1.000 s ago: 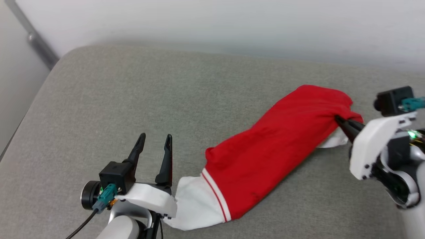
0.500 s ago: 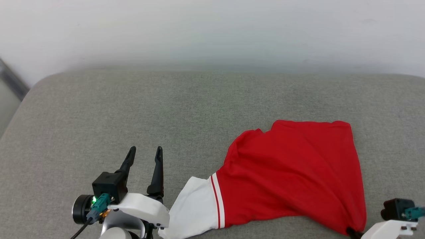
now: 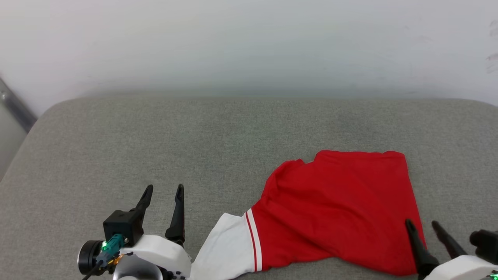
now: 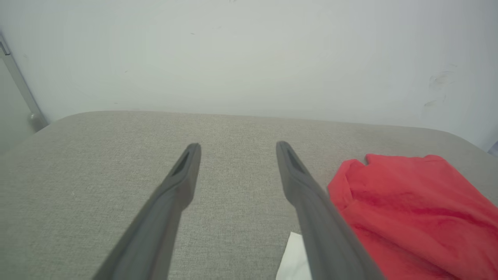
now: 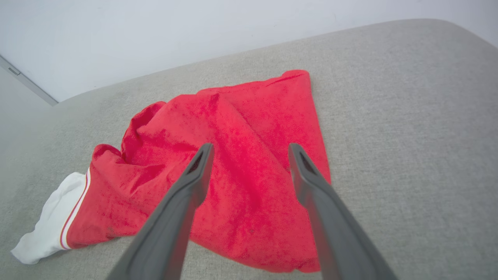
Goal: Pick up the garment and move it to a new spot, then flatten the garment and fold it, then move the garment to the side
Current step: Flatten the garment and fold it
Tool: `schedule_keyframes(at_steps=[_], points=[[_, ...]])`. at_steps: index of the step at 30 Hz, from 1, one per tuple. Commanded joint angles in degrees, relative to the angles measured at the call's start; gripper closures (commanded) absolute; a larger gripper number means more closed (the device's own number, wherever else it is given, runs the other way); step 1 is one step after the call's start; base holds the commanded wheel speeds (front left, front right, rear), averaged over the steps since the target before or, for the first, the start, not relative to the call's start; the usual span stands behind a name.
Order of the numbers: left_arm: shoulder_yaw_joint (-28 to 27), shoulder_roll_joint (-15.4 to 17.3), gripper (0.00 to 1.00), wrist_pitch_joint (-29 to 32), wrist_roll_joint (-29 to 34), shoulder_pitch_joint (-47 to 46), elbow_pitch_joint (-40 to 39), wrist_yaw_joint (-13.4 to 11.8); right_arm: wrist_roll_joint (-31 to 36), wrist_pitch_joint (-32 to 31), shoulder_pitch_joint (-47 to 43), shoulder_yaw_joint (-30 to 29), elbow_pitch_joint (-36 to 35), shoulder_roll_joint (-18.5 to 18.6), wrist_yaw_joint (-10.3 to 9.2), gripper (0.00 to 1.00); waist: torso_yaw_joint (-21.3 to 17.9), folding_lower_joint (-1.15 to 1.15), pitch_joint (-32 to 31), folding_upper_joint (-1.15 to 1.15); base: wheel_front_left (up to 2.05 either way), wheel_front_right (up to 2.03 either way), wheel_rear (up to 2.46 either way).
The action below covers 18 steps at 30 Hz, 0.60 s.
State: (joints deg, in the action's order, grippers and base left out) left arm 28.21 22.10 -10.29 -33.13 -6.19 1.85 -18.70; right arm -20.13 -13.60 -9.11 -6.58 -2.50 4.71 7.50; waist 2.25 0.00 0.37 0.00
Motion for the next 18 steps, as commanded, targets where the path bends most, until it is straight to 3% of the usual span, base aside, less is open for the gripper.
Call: schedule_keyframes(at_steps=[1,6,10,18], points=[[-0.2,0.5,0.00,0.1,-0.3,0.7,-0.2,-0.4,0.6,2.6,1.0,-0.2,-0.7,0.4,-0.02,0.00,-0.3,0.00,-0.4,0.00,0.00,0.00,0.00],[0.0,0.9,0.00,0.9,-0.3,1.1,-0.9,-0.8,3.3,7.6,1.4,-0.8,-1.4,0.3,-0.02,0.00,-1.0,0.00,-1.2,0.00,0.00,0.00,0.00],[-0.1,1.3,0.00,1.4,-0.4,1.2,-1.5,-1.0,3.4,7.5,1.5,-0.5,-1.1,-0.2,-0.02,0.00,-1.6,0.00,-1.5,0.00,0.00,0.00,0.00],[0.3,1.3,0.00,1.6,-0.2,0.0,-2.1,-0.8,-0.4,-4.5,4.8,-5.1,6.1,-0.6,-0.02,0.00,-1.5,0.00,-0.3,0.00,0.00,0.00,0.00]])
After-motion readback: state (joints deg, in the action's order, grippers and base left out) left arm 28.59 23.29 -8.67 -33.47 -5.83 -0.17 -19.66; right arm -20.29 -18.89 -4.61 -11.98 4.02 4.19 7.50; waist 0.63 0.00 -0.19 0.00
